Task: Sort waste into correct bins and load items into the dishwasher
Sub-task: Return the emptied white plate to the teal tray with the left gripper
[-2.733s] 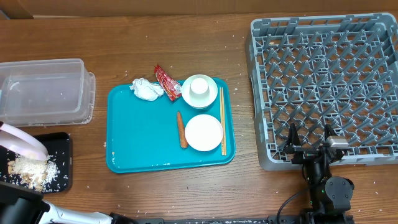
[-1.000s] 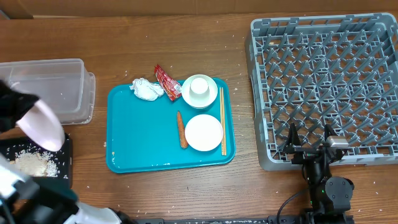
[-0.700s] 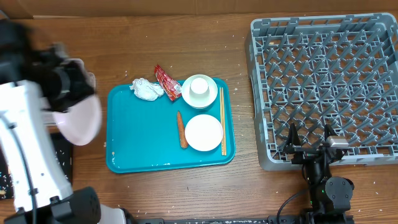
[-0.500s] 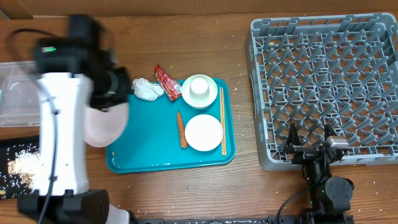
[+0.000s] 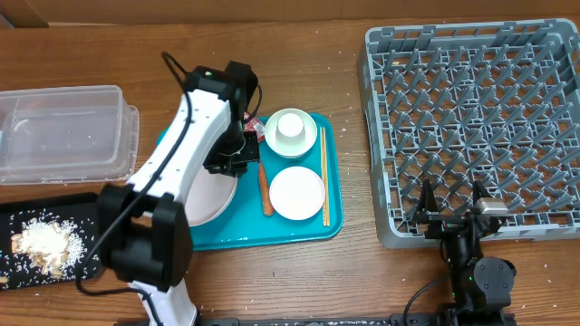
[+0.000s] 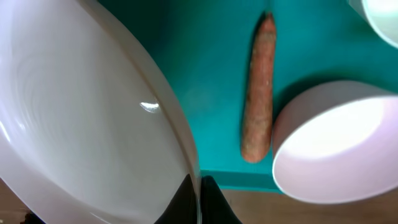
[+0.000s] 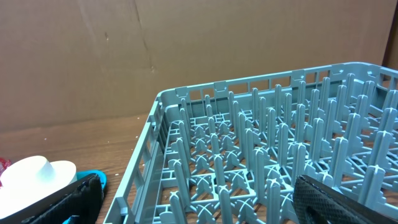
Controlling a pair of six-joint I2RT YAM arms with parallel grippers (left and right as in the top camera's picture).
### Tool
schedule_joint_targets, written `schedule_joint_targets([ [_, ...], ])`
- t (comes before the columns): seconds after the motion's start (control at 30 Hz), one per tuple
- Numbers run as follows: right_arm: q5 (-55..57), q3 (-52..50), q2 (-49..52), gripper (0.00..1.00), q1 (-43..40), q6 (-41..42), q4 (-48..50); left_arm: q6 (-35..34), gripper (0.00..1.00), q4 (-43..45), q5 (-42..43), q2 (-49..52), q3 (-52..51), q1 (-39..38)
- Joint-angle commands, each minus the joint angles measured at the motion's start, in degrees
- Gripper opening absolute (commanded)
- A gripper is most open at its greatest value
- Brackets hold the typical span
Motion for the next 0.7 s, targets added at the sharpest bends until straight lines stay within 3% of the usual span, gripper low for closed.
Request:
schedule_joint_targets([
  [0.0, -0.02, -0.59, -0.57, 1.00, -0.11, -0.20, 0.17, -1.29, 0.04, 0.72, -1.20, 1.75, -0.09, -0.85],
  [0.23, -0.02, -0.59, -0.57, 1.00, -0.11, -0.17, 0.17, -1.29, 0.05, 1.97, -1.22, 5.03, -0.09, -1.14],
  [0.37, -0.02, -0.59, -0.57, 1.00, -0.11, -0.17, 0.17, -1.01, 0.10, 1.95, -1.27, 5.77, -0.09, -1.14],
  [0.5, -0.02, -0.59, -0.57, 1.00, -0.11, -0.17, 0.17, 0.13, 0.32, 1.64, -1.25, 5.75, -0.09, -1.11],
  [0.67, -0.02, -0.59, -0.57, 1.00, -0.11, -0.17, 0.17, 0.50, 0.24, 0.55, -1.22, 5.73, 0.28, -1.07],
])
